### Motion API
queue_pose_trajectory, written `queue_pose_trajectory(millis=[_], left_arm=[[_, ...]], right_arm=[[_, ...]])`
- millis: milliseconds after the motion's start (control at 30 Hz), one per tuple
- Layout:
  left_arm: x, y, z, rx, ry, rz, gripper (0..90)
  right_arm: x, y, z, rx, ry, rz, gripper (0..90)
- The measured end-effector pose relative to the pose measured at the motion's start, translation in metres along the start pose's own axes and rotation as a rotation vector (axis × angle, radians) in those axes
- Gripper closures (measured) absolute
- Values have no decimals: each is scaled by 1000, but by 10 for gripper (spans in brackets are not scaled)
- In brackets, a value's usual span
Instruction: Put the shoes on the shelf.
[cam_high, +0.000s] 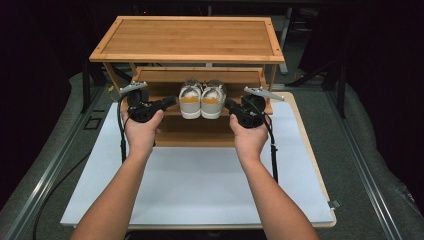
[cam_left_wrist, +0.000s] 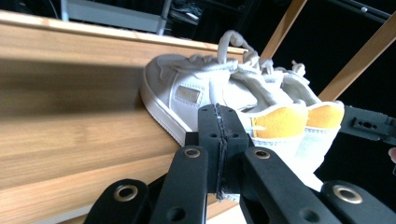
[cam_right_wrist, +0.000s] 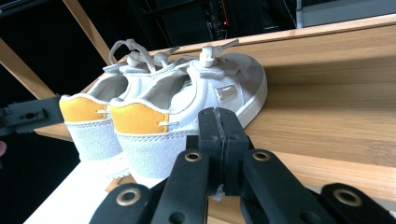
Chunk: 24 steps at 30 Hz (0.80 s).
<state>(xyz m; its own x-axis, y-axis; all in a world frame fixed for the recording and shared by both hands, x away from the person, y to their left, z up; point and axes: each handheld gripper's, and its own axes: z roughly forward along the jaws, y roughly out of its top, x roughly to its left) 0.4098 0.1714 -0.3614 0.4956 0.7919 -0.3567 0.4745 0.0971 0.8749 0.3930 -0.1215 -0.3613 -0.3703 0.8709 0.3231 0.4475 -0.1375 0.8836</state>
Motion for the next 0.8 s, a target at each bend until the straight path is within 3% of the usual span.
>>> queue_pose_trajectory(millis=[100, 267, 333, 467, 800], left_arm=[[0, -4, 5, 10, -4, -8, 898], [-5, -8, 9, 16, 27, 28, 899], [-4, -7, 9, 19, 23, 21, 899], [-3, -7, 10, 19, 20, 15, 899], [-4, -7, 12, 9, 17, 0, 900]], right_arm=[[0, 0, 2, -11, 6, 2, 900], [0, -2, 7, 4, -1, 3, 900], [0, -2, 9, 24, 4, 7, 900], [0, -2, 14, -2, -3, 29, 900], [-1, -1, 15, 6, 15, 46, 900]])
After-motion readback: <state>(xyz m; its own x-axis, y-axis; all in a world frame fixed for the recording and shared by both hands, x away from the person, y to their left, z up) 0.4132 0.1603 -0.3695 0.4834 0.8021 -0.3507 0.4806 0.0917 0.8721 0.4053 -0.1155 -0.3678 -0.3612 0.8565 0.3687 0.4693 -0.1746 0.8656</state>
